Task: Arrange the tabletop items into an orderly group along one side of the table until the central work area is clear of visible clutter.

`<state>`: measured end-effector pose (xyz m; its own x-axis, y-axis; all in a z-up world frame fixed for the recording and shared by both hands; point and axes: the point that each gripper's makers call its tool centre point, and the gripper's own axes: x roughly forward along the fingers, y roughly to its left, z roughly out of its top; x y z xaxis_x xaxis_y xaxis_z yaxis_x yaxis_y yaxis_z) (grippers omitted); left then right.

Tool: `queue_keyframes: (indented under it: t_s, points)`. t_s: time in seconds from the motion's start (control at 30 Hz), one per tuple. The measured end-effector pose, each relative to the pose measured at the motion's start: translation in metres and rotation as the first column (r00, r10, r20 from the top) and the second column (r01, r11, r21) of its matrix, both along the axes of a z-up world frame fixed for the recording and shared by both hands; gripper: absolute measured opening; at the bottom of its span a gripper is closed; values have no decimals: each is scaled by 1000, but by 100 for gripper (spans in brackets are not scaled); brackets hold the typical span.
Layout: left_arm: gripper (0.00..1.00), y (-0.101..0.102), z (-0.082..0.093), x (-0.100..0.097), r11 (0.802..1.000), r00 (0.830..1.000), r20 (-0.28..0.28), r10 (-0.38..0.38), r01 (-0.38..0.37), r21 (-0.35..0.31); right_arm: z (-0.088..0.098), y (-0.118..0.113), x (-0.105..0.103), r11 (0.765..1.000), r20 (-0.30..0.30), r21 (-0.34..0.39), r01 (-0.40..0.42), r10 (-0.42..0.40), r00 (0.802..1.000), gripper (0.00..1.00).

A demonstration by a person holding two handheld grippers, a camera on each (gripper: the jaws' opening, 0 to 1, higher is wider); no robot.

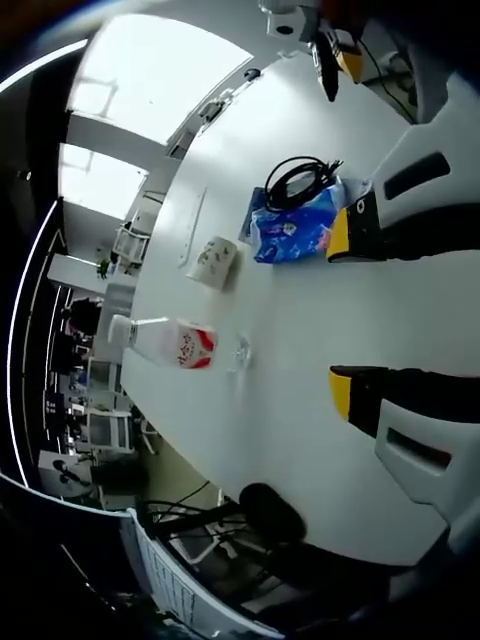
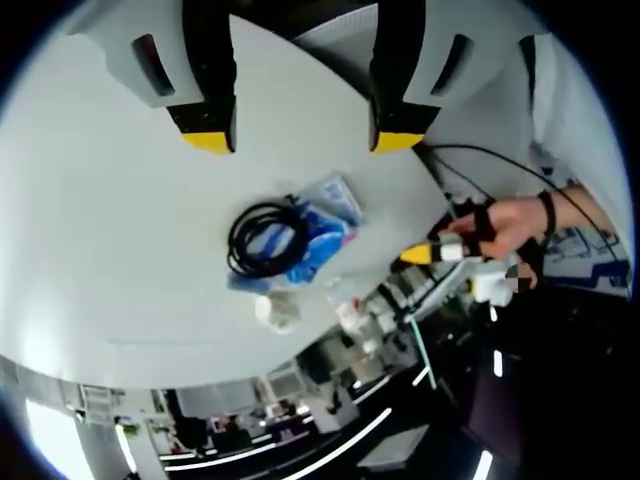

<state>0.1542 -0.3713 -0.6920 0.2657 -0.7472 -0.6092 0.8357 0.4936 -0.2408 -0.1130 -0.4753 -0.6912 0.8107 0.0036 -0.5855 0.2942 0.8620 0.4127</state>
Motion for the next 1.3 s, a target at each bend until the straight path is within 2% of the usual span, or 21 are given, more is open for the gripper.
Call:
queue_keyframes:
  t_s: [0.2,0.63,0.97,1.3]
  points:
    - [41,7,-1,-9,1000,1000,-11,-9,9,4,-4,-5,18,999,-19,-4,-34,34,999,50]
    - [41,20,0,-19,1000,999,-46,3,-3,-12,5,-44,93,991,-11,-56,-119,118,993,47]
    - [42,19,1,-21,1000,998,-54,10,-12,-24,8,-71,142,985,-12,-83,-152,151,988,46]
    - [44,12,4,-26,999,999,-27,-30,30,-16,10,-99,186,971,-34,-128,-203,200,979,46]
